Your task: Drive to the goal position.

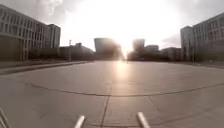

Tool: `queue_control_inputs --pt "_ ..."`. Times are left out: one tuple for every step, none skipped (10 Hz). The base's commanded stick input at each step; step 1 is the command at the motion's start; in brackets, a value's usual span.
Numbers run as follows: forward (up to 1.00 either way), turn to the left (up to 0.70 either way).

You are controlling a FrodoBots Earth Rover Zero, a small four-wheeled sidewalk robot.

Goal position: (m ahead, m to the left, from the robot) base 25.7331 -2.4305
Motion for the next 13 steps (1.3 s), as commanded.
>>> queue_control_inputs --pt "1.0 0.0" --pt "1.0 0.0" --pt "1.0 0.0" --pt "1.0 0.0" --pt "1.0 0.0" --pt "1.0 0.0" --pt "1.0 0.0" --pt "1.0 0.0" --pt "1.0 0.0" --pt "1.0 0.0" --pt "1.0 0.0" --pt "1.0 0.0" --pt "1.0 0.0"
